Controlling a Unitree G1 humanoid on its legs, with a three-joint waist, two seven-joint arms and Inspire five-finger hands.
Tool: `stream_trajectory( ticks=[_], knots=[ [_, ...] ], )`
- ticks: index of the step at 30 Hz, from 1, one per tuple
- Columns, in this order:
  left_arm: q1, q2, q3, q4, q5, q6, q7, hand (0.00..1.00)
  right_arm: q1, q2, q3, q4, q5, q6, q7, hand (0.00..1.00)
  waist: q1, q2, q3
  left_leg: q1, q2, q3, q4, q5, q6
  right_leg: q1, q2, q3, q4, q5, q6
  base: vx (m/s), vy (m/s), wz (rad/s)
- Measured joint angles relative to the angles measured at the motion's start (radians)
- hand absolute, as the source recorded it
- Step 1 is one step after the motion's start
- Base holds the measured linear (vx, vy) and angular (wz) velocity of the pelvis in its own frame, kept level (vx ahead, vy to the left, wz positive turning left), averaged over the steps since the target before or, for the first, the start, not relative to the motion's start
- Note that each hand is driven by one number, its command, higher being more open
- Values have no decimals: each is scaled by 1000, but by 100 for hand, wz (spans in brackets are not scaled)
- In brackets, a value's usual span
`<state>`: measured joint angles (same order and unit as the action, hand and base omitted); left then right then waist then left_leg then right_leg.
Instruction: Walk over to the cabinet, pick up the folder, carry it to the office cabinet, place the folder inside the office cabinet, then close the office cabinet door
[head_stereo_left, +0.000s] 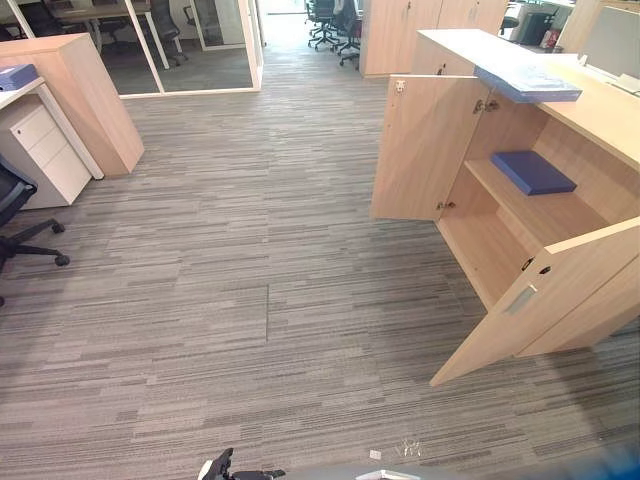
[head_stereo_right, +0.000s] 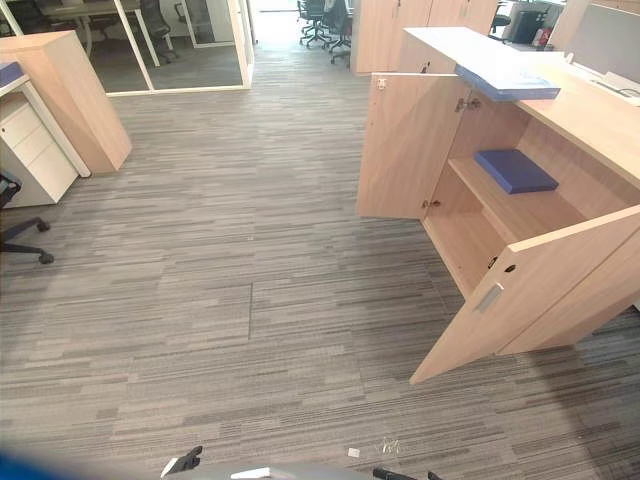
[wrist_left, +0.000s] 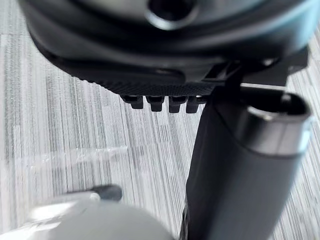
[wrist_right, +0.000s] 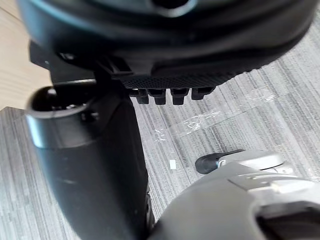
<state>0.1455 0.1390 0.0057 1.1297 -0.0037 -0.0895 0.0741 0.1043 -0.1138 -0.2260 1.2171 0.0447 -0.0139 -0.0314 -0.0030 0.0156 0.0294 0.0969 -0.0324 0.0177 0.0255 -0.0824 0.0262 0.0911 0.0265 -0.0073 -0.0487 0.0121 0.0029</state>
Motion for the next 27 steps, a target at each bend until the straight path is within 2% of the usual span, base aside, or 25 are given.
stream_trajectory(
  ticks=[9, 21, 23, 24, 25, 26, 27],
  knots=[
    [-16, -1, -9, 15, -33, -11, -17, 100, -34, 0, -28, 17, 0, -6, 0, 100, 2, 7, 18, 23, 2, 0, -19, 0, -2, 20, 1, -13, -14, 1, 24, 0, 0, 0],
    [-14, 1, -8, 14, -33, -12, -1, 100, -36, 6, -28, 17, 0, -6, -19, 100, 3, -4, 25, 22, 4, 0, -18, 2, -5, 20, 3, -16, -14, 1, 23, 0, 0, 0],
    [-15, 6, -6, 12, -33, -14, 6, 100, -40, 11, -28, 17, 0, -6, -22, 100, 2, -12, 31, -7, 5, -1, 38, -25, -28, 17, 2, -19, -11, 1, 23, -12, -2, 3],
    [-15, 7, 9, 6, -38, -19, 7, 100, -45, 13, -28, 18, 1, -7, -22, 100, 1, -12, 46, -56, 14, -1, 151, -81, -47, 18, 7, -23, -4, -11, 10, -45, -3, 7],
    [-14, 3, 36, -5, -54, -19, 6, 100, -50, 14, -32, 15, 7, -8, -21, 100, 2, -11, 70, -110, 31, 3, 297, -136, -85, 24, 15, -41, 11, -31, -22, -79, 3, 11],
    [-14, -1, 61, -13, -67, -20, 5, 100, -51, 16, -32, 13, 13, -9, -20, 100, 3, -14, 82, -152, 37, 2, 394, -146, -99, 30, 18, -46, 17, -36, -29, -73, 0, 11],
    [-12, -15, 99, -45, -78, -27, -4, 100, -46, 14, -32, 12, 40, -9, -17, 100, 8, -7, 93, -228, 50, 5, 569, -144, -106, 36, 24, -48, 34, -48, -36, -36, 4, 8]
  ],
)
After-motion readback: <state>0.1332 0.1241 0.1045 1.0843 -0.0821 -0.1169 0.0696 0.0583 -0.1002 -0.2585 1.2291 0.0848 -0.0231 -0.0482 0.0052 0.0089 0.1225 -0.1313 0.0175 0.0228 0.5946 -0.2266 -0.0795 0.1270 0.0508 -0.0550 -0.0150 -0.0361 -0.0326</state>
